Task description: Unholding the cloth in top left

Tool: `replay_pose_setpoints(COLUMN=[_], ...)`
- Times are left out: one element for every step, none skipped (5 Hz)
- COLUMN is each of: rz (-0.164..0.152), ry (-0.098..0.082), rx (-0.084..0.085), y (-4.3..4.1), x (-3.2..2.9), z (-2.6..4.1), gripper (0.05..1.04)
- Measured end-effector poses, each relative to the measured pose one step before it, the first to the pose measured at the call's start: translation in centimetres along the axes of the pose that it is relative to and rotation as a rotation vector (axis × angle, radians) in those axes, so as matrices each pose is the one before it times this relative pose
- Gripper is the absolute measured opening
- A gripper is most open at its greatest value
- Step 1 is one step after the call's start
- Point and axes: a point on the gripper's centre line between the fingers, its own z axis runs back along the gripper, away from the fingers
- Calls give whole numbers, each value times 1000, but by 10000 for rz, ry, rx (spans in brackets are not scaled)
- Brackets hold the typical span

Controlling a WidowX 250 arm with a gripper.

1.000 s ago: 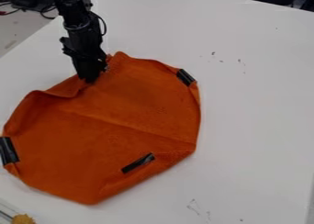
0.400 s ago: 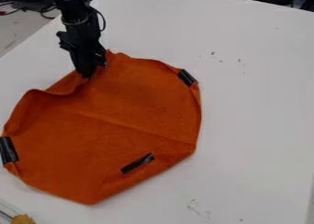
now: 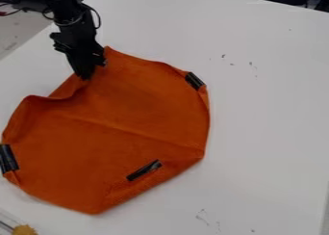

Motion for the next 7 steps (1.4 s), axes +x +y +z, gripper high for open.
replay_pose_setpoints(rz=[94, -201, -211, -213, -87, -140, -195], ry=[-470, 40, 72, 131, 15, 325, 47], rx=[-97, -87, -128, -21, 370, -102, 2], y=[1794, 1856, 1285, 592, 810, 204, -906], x=[157, 491, 855, 581, 568, 66, 889], z=[358, -343, 90, -65, 780, -507, 62], gripper=[58, 83, 241, 504, 810, 1005, 1004])
